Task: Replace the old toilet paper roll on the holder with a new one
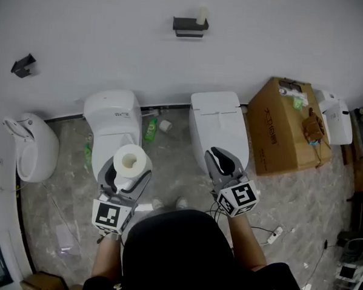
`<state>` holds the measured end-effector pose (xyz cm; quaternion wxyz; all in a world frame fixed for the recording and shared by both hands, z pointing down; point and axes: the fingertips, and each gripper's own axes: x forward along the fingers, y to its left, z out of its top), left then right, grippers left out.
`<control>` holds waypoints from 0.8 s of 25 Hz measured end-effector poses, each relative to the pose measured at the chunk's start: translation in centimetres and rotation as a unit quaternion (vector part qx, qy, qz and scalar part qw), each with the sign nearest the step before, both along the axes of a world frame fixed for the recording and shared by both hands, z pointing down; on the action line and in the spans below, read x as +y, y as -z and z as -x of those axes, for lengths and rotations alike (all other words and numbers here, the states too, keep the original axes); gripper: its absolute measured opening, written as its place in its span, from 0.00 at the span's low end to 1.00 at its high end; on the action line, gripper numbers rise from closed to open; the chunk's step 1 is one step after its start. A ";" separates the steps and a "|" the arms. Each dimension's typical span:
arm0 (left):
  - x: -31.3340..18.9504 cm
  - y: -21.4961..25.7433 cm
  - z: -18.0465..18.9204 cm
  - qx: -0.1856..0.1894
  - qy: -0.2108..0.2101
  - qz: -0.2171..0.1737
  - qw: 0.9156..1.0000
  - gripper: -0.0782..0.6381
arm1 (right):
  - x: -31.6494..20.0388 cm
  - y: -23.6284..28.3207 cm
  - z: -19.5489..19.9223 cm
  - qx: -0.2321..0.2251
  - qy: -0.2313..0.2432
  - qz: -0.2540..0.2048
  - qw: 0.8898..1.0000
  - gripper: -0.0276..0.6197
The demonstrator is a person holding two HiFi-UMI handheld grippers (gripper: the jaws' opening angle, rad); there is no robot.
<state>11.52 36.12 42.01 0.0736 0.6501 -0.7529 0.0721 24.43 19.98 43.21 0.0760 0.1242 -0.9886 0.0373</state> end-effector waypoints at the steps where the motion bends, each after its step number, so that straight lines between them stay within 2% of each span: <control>1: 0.2 -0.3 0.3 -0.012 -0.007 -0.003 1.000 0.67 | 0.1 -0.1 0.3 0.000 0.000 0.000 1.000 0.14; 3: 0.5 -0.6 1.0 -0.024 -0.013 -0.006 1.000 0.67 | 0.4 -0.1 0.9 0.001 0.000 0.000 1.000 0.14; 10: 1.6 -0.7 3.6 0.007 0.002 -0.003 1.000 0.67 | 1.6 -0.1 3.5 -0.004 -0.003 0.006 1.000 0.14; 13: 2.7 -1.4 5.4 -0.026 -0.016 -0.013 0.999 0.67 | 1.5 0.0 4.6 -0.012 -0.023 0.014 1.000 0.14; 14: 3.0 -1.5 6.0 -0.026 -0.018 -0.015 0.999 0.67 | 1.4 0.0 5.0 -0.011 -0.033 0.012 0.999 0.14; 17: 3.7 -1.6 7.4 0.013 -0.003 -0.013 1.000 0.67 | 1.5 -0.3 6.2 -0.003 -0.050 0.004 0.999 0.14; 20: 4.2 -2.3 8.8 0.020 -0.003 -0.010 1.000 0.67 | 1.8 -0.9 7.2 0.003 -0.056 0.002 0.998 0.14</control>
